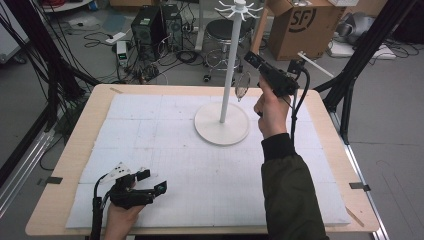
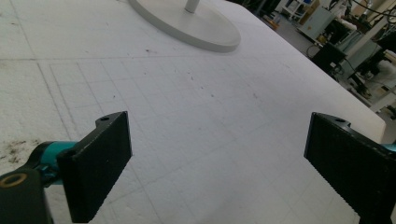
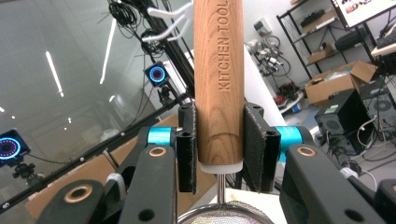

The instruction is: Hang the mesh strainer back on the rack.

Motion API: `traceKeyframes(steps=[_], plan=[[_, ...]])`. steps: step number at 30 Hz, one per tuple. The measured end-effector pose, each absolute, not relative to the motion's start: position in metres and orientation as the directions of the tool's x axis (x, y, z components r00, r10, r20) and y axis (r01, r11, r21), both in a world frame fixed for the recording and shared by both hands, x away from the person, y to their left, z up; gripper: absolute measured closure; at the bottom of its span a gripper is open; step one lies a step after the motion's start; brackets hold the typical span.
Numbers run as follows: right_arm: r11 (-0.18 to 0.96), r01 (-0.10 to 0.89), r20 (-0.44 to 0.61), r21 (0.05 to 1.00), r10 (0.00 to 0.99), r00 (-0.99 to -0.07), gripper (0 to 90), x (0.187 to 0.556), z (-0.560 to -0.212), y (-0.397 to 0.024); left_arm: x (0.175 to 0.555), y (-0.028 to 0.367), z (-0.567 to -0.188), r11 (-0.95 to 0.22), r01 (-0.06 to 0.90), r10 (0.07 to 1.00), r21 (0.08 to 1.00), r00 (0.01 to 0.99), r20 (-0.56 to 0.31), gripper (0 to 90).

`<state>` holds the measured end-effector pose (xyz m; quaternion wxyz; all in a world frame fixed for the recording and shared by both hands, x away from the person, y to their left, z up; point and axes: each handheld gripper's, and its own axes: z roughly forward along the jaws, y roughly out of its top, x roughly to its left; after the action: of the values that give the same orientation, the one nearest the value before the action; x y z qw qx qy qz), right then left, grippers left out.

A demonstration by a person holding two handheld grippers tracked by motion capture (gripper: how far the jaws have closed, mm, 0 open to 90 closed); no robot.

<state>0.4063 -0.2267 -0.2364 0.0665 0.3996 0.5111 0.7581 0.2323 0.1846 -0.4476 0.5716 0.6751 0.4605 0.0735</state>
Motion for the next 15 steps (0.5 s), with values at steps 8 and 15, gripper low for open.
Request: traceKeyframes(steps=[8,15], plan=[[-0.455,0.316,0.534,0.832,0.508,-0.676,68.9,0.4071,-0.2378,-0.2201,0.2321,0.1847,-0.4476,0.073,0.537,0.705,0.840,0.568,-0.424,8.2],[-0.439,0.321,0.528,0.839,0.513,-0.676,68.9,0.4097,-0.2401,-0.2166,0.2321,0.1845,-0.4476,0.075,0.537,0.705,0.840,0.567,-0.426,8.2]])
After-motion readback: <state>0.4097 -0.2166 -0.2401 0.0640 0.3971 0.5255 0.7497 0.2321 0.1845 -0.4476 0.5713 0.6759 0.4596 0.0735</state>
